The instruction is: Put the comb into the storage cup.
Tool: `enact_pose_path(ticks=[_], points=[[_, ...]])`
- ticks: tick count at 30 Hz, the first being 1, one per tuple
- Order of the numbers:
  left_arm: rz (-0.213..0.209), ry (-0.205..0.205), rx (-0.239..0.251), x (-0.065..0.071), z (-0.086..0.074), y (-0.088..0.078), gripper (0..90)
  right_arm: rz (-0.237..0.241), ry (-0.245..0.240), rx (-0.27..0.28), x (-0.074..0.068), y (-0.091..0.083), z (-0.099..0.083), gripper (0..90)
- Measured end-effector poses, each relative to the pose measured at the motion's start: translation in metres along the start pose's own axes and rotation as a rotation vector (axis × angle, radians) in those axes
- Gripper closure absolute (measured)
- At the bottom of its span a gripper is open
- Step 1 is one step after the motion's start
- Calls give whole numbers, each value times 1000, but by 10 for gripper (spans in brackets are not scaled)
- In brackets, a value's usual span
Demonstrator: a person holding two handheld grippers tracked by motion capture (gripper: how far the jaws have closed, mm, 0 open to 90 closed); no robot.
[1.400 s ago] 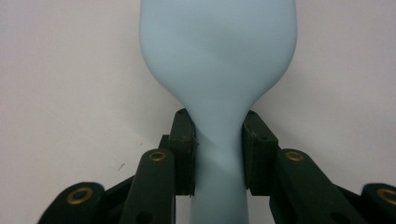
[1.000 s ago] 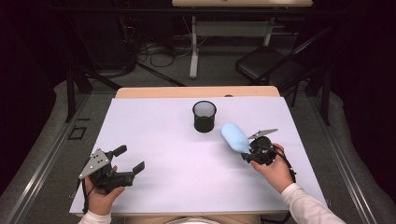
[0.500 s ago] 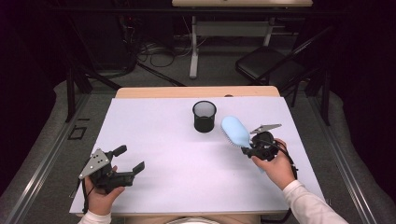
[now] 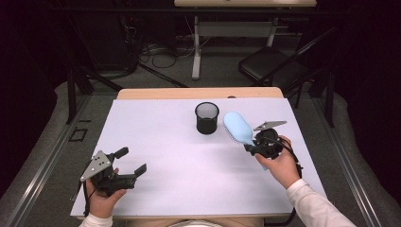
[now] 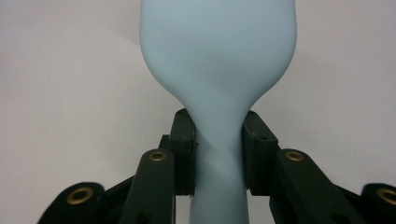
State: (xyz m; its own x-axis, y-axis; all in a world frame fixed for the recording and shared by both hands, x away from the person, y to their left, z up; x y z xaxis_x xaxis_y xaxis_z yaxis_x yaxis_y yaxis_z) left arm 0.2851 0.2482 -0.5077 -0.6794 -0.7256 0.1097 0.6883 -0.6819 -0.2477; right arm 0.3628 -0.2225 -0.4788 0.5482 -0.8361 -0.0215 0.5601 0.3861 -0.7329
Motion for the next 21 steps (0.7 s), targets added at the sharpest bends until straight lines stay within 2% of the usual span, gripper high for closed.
enact_pose_path(ticks=[21], points=[[-2,4,-3,0,0,1,54,6,-47,37,-9,-4,22,693]])
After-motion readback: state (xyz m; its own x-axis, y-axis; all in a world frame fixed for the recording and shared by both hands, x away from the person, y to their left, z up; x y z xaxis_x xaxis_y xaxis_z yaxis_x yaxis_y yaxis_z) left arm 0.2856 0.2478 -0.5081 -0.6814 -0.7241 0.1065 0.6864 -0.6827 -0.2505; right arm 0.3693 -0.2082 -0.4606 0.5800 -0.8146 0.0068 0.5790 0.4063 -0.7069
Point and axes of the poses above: each handheld gripper's, and its own axes: y roughly forward along the jaws, z roughly out of its top, x roughly to its right, the point moved 1 cm from there along y, roughly forward along the jaws, and after that the axes turned 1 degree about -y, right-handed, at the moved point
